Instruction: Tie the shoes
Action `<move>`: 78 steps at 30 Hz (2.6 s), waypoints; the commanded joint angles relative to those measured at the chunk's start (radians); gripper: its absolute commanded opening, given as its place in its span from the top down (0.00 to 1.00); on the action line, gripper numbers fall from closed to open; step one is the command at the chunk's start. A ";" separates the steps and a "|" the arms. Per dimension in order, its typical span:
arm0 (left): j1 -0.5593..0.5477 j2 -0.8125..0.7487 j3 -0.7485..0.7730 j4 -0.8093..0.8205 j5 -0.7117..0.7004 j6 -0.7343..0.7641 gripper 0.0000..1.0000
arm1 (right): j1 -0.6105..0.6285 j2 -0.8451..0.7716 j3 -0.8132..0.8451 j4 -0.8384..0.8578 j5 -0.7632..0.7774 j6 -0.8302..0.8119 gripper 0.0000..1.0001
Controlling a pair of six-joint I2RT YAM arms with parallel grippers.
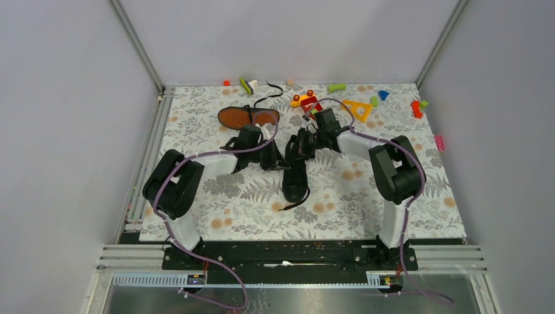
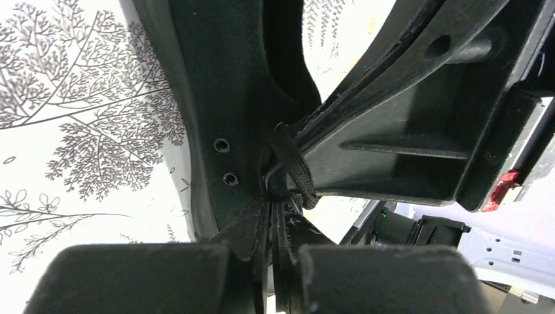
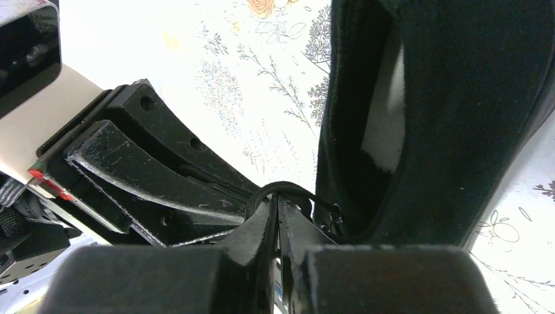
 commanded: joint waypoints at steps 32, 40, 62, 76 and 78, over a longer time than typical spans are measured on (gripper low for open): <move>0.029 -0.318 -0.109 -0.321 -0.134 0.185 1.00 | -0.003 -0.491 -0.517 0.192 0.230 -0.256 0.33; 0.029 -0.316 -0.111 -0.319 -0.128 0.185 1.00 | 0.036 -0.406 -0.528 0.264 0.253 -0.254 0.37; 0.199 -0.391 -0.218 -0.312 -0.249 0.107 1.00 | 0.018 -0.485 -0.442 -0.060 0.386 -0.259 1.00; 0.123 -0.372 -0.274 -0.265 -0.199 0.092 1.00 | 0.015 -0.456 -0.450 0.051 0.139 -0.148 0.57; 0.115 -0.382 -0.277 -0.266 -0.199 0.091 1.00 | 0.020 -0.447 -0.469 0.094 0.155 -0.157 0.49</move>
